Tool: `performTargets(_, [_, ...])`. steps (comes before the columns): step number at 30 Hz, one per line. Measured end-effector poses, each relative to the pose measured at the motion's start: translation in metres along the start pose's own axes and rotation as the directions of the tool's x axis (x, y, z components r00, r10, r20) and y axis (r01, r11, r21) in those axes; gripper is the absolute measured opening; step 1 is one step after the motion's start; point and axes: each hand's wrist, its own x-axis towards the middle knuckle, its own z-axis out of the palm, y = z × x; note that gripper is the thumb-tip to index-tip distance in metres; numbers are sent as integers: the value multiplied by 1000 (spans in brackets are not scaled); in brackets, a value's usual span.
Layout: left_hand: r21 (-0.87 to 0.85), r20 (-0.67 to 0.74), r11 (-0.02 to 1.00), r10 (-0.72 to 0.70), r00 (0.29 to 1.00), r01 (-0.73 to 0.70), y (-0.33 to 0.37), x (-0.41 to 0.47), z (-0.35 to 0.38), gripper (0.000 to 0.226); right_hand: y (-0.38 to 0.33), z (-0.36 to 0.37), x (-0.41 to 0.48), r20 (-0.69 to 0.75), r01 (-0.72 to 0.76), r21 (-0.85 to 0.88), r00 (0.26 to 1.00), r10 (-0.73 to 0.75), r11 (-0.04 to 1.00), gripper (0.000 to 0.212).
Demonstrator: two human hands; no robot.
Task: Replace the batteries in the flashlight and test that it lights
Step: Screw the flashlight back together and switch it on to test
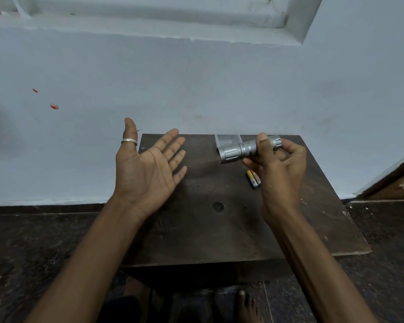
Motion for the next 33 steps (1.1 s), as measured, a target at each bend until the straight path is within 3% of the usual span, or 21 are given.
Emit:
performTargets(25, [-14,-145,1000,5,989,-7,-1,2,9,93,5,6,4,41,-24,32,999,22,999,35])
performTargets(33, [28,-158,1000,19,987,-15,-1,3,11,91,5,-4,2,58,134,-314,991,-122,940,51])
